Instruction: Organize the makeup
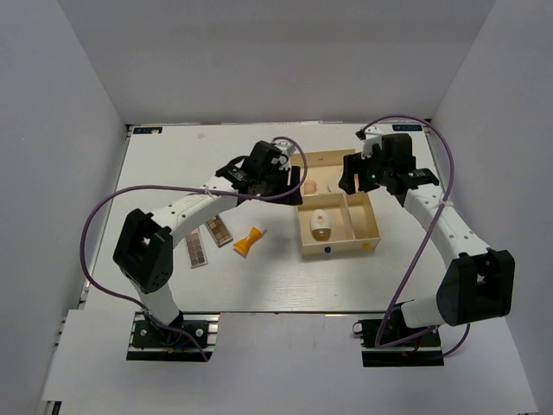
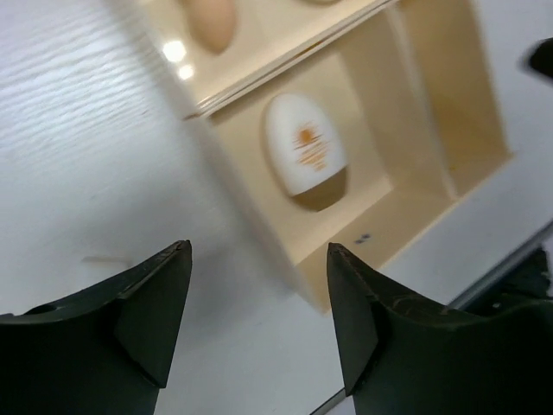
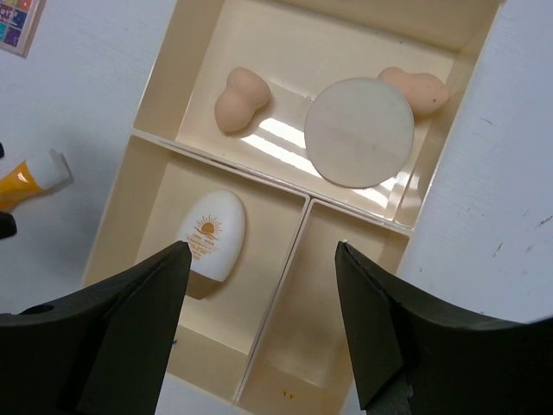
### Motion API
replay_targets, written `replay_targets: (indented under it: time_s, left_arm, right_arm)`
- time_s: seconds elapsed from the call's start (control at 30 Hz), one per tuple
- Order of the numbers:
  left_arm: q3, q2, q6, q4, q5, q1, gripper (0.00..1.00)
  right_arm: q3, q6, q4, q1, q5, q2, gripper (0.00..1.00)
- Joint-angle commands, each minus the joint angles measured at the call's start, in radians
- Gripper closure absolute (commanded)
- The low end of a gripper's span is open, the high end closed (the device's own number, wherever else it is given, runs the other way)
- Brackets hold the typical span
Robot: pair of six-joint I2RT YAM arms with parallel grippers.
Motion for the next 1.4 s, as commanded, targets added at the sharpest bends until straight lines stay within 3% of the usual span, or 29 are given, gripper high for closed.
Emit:
replay_targets:
  time_s: [0.0, 0.07, 0.23, 0.4, 0.6, 0.87, 1.13, 1.37]
  left_arm:
    - [-0.064, -0.102, 0.04, -0.157, -0.143, 0.031, 0.26]
    - [-0.153, -0.181, 0.058, -0.173, -0.223, 0.031, 0.23]
    - [-0.311, -0.243, 0.135, -0.147, -0.148, 0.051, 0.24]
    - [-0.37, -0.179, 0.173, -0.132, -0.117, 0.051, 0.24]
    - [-0.33, -0.047, 0.221, -0.124, -0.131, 0.051, 0.28]
    - [-0.284, 0.071, 0.246, -0.132, -0.199, 0.051, 0.42]
    - [-0.255, 0.016, 0.217, -0.13, -0.179, 0.041, 0.72]
    - [-0.155, -0.081, 0.187, -0.083, 0.005, 0.032, 0.75]
  right_arm:
    - [-0.031, 0.0, 0.039, -0.015, -0.028, -0.045, 0.26]
    - [-0.04, 0.0, 0.044, -0.02, -0.037, -0.046, 0.26]
    - [-0.045, 0.006, 0.047, -0.023, -0.066, -0.033, 0.26]
    - [-0.04, 0.001, 0.041, -0.023, -0.085, -0.025, 0.26]
    - [-0.054, 0.003, 0.033, -0.02, -0.098, -0.039, 0.26]
    - [-0.08, -0.011, 0.015, -0.021, -0.095, -0.08, 0.26]
    - [-0.1, -0.013, 0.016, -0.023, -0.098, -0.096, 0.26]
    - [-0.091, -0.017, 0.015, -0.024, -0.108, -0.088, 0.26]
